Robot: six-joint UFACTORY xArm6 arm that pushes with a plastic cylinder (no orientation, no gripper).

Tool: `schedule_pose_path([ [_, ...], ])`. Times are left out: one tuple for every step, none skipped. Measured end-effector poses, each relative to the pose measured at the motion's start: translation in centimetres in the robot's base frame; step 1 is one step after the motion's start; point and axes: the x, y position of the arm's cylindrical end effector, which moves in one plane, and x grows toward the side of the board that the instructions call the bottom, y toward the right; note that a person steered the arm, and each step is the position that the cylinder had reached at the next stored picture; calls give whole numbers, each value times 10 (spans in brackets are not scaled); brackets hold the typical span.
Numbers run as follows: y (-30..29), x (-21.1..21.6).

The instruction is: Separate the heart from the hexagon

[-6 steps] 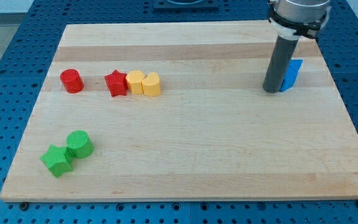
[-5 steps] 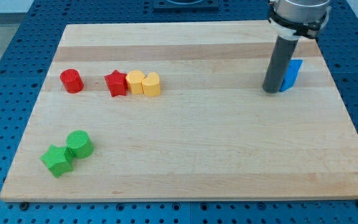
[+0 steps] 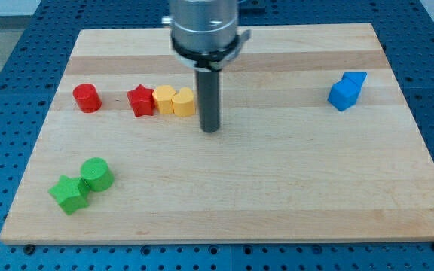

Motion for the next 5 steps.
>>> schedule_pose_path([
  [-25,-4],
  [-32,-22],
  [-32,-46],
  [-33,-70],
  [-33,-93],
])
